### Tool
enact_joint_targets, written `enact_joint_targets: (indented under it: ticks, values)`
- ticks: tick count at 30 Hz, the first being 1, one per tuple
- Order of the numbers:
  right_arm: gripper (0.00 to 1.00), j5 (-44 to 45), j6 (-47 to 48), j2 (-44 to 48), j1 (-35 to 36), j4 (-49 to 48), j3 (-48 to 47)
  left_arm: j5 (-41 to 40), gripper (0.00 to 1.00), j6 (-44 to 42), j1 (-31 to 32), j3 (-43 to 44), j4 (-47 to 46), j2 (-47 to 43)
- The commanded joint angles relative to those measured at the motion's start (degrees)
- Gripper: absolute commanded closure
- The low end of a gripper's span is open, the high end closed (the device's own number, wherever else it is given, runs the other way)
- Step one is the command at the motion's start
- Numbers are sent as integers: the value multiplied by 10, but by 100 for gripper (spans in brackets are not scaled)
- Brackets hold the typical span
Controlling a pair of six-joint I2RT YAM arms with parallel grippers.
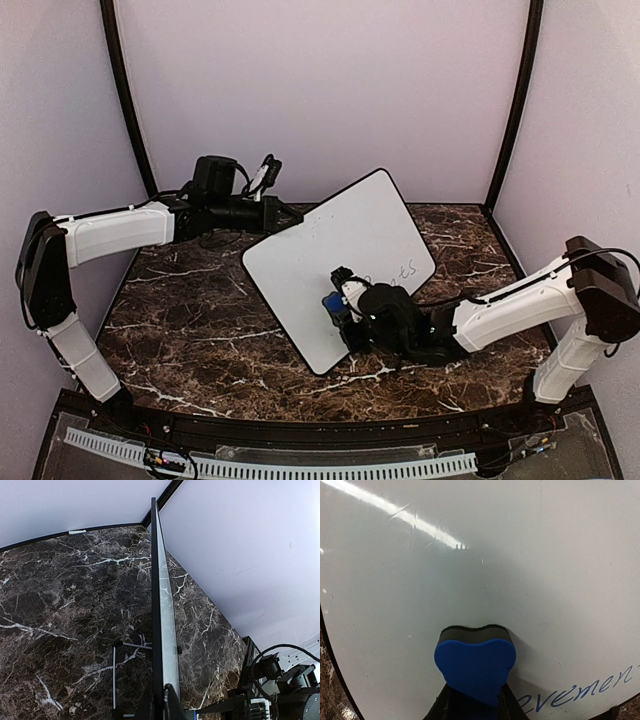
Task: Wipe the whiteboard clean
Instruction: Erase the whiteboard at the center of the board.
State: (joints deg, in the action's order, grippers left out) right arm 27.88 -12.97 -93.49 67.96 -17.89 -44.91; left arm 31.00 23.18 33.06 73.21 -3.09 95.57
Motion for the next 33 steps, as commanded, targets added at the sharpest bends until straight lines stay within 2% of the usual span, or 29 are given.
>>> enact_joint_targets:
  ticks: [1, 9, 17, 24, 33]
  values:
    - [77, -1, -27, 12, -6, -12, 49, 29, 100, -21, 22, -3, 44, 11]
    - [77, 7, -30, 37, -22, -23, 86, 30, 100, -19, 22, -4, 42, 11]
    - [77, -13, 29, 1, -58, -68, 20, 30, 100, -20, 23, -4, 43, 12]
    - [77, -34, 59, -15, -75, -70, -28, 28, 100, -22, 23, -3, 46, 12]
    - [78, -65, 15, 16, -64, -75, 59, 31, 100, -21, 23, -3, 45, 14]
